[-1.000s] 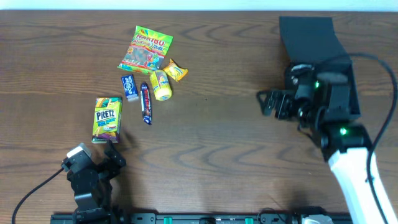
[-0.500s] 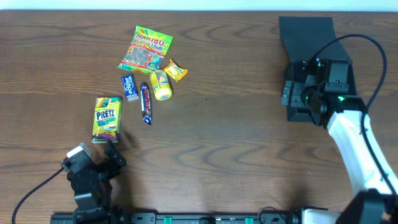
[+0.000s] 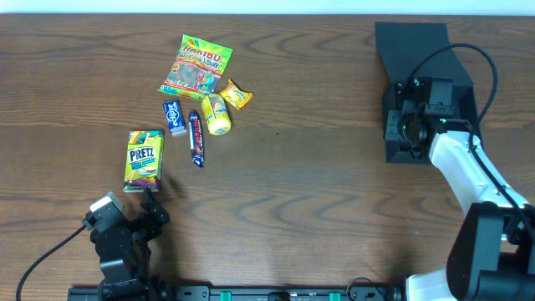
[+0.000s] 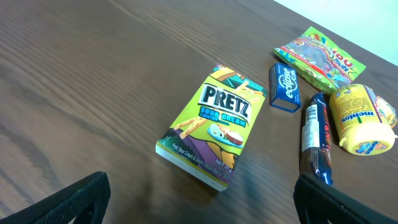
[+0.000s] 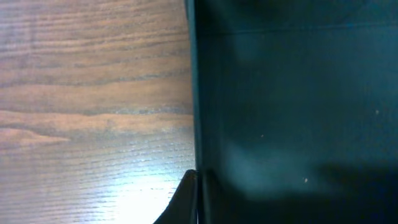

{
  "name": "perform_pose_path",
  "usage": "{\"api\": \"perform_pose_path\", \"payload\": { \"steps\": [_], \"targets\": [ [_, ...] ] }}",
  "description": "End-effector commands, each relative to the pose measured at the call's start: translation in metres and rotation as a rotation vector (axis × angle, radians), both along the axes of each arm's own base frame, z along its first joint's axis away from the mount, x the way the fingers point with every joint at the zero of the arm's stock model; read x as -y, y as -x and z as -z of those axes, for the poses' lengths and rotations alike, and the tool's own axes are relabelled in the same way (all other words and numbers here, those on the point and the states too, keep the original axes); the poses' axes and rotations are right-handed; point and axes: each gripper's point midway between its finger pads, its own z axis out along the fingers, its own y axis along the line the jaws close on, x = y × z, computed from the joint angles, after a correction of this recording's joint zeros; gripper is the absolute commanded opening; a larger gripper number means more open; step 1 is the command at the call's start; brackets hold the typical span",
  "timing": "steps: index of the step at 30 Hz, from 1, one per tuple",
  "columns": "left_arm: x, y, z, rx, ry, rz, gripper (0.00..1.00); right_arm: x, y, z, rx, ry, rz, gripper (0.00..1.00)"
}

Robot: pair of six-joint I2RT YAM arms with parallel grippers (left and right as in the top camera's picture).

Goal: Pack container

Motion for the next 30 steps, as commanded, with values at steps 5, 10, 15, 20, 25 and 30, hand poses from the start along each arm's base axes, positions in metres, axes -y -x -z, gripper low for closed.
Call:
{"api": "perform_pose_path", "payload": {
  "steps": [5,10,15,20,25,30],
  "targets": [
    [-0.001,0.000,0.005,-0.005,0.005,-0.006,0.95,-0.003,-0.003,-0.003,0.007,-0.002,-0.006,0.01],
    [-0.001,0.000,0.005,-0.005,0.005,-0.006,0.95,-0.037,-0.001,-0.002,-0.001,-0.022,-0.068,0.02],
    [-0.001,0.000,0.005,-0.005,0.005,-0.006,0.95,-0.088,0.004,-0.002,-0.006,-0.079,-0.098,0.02],
    [-0.001,0.000,0.005,-0.005,0.005,-0.006,0.95,-0.131,0.013,-0.003,-0.012,-0.122,-0.134,0.01],
    [-0.001,0.000,0.005,-0.005,0.006,-0.006,0.95,-0.175,0.022,-0.006,-0.003,-0.177,-0.162,0.02],
    [0.004,-0.001,0.005,-0.003,0.020,0.019,0.95,-0.214,0.028,-0.014,0.032,-0.242,-0.167,0.02]
  ]
}}
